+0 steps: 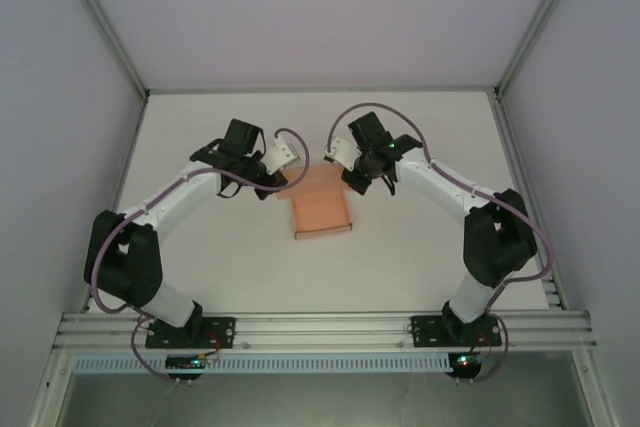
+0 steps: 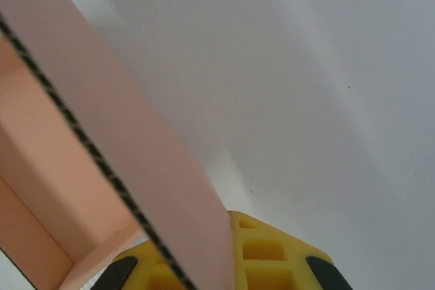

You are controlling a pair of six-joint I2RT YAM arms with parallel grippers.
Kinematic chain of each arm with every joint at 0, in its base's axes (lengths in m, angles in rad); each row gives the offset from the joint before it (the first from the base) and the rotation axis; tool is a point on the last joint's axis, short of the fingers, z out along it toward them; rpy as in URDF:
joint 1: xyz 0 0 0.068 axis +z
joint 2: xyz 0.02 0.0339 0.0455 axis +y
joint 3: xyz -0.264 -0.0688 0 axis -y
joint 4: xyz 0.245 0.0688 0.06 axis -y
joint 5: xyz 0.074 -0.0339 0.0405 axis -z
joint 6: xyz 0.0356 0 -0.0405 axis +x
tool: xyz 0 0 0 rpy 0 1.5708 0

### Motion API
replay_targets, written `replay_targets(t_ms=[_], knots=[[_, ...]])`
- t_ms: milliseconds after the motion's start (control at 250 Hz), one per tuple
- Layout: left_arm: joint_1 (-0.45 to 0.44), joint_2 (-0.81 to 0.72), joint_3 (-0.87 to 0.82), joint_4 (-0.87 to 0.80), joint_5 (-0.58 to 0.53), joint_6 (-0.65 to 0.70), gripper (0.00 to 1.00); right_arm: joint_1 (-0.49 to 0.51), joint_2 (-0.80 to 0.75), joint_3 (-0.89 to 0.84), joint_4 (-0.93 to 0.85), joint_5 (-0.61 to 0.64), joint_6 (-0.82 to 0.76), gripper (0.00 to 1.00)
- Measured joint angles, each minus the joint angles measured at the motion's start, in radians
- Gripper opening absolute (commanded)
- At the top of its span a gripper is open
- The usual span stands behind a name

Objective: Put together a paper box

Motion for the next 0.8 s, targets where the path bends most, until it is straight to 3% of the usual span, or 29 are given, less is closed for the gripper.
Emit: replay_targets(t_ms=[140, 328, 499, 799], knots=[[-0.011, 0.000, 0.000, 0.085, -0.093, -0.154, 0.00, 0.024, -0.004, 0.000, 0.051, 0.081, 0.177, 0.00], [-0.040, 0.003, 0.017, 0.201, -0.223, -0.453, 0.00, 0.068, -0.010, -0.017, 0.187, 0.224, 0.557, 0.00], [-0.055, 0.020, 0.011, 0.320, -0.265, -0.687, 0.00, 0.090, -0.005, -0.019, 0.259, 0.324, 0.838, 0.00], [-0.066, 0.091, -0.024, 0.498, -0.304, -0.947, 0.00, 0.093, 0.045, -0.068, 0.393, 0.369, 1.095, 0.00]])
